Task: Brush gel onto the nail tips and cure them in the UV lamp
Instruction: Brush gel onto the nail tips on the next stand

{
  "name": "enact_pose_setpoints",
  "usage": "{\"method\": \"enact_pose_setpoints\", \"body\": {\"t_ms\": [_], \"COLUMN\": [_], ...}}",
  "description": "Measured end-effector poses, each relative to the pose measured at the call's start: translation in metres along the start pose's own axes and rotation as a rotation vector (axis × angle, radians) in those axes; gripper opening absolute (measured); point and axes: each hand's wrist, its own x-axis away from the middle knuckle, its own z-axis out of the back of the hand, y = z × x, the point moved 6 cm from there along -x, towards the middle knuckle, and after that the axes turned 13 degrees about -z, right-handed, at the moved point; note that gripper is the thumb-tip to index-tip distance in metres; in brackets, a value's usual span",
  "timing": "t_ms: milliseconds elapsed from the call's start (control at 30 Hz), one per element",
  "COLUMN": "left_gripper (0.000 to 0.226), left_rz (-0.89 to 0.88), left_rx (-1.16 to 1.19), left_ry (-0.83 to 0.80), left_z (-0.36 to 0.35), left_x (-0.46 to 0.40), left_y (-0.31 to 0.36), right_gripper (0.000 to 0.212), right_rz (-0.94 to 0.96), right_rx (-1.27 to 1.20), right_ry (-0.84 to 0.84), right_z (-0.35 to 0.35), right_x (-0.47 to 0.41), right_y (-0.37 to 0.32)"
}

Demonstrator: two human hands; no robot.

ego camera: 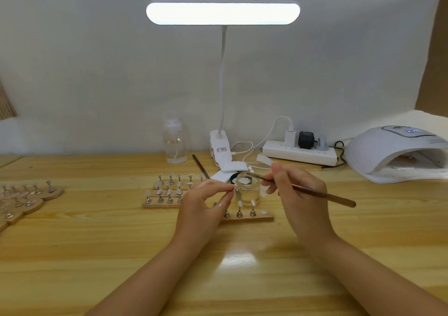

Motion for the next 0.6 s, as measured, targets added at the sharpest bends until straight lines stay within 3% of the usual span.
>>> {"method": "enact_pose_setpoints", "body": {"t_ms": [233,400,533,600], "left_gripper": [0.024,0.021,0.020,0.019], "left_rz": [-0.004,-0.004,-0.002,-0.007], "left_rx": [0.002,-0.012,-0.026,-0.037], "left_ry": [-0.004,-0.017,-0.036,-0.041], "left_z": [0.000,-0.001,-0.002,-0.002], "left_x": [0.000,0.000,0.000,0.000], "left_y": [0.003,0.002,0.001,0.001], "right_gripper": [0.030,0.043,0.036,0.041], "right_rz": [0.103,0.036,0.151,0.095], "right_rx": [0.100,0.025,0.110,0.068], "right_ry": [-0.030,-0.044,-0.037,-0.064], "right_z": [-0.011,-0.012,-0.014,-0.015], "right_x": [0.008,0.007,0.009,0.009], "right_y": [-0.001,0.003,-0.002,0.002]}}
